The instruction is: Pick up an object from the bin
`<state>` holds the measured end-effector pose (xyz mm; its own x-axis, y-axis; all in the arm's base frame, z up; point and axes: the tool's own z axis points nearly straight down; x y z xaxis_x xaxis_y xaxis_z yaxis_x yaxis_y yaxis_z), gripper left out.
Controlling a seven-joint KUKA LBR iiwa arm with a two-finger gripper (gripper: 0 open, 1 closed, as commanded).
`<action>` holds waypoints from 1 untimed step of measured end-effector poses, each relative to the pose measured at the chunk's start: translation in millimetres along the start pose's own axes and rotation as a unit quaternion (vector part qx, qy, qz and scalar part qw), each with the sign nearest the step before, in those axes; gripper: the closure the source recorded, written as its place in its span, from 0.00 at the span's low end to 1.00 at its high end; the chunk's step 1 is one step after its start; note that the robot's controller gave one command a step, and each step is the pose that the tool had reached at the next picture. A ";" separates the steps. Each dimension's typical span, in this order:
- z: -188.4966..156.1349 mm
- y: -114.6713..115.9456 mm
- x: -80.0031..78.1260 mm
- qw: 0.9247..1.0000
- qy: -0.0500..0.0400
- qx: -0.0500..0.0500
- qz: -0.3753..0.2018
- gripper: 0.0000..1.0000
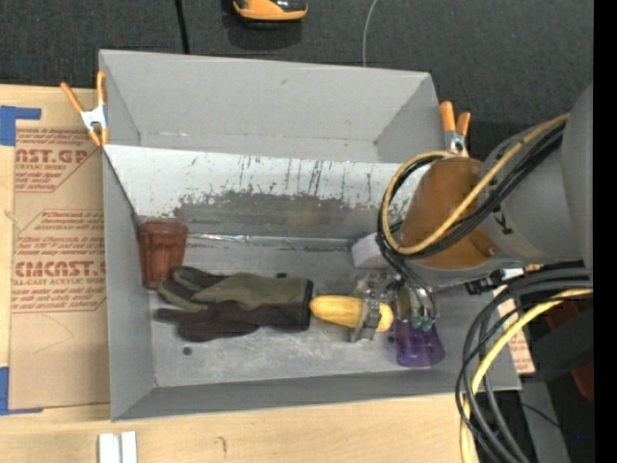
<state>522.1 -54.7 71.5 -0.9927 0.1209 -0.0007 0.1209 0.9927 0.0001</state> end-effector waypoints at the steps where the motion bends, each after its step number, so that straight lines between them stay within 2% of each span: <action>1: 0.0 0.0 0.0 1.000 0.000 0.000 0.000 1.00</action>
Offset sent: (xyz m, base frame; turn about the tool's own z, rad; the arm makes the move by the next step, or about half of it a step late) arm 0.0118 0.0058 0.0080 -0.1421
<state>522.1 -54.8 71.5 -0.9927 0.1205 -0.0006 0.1205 0.9927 -0.0001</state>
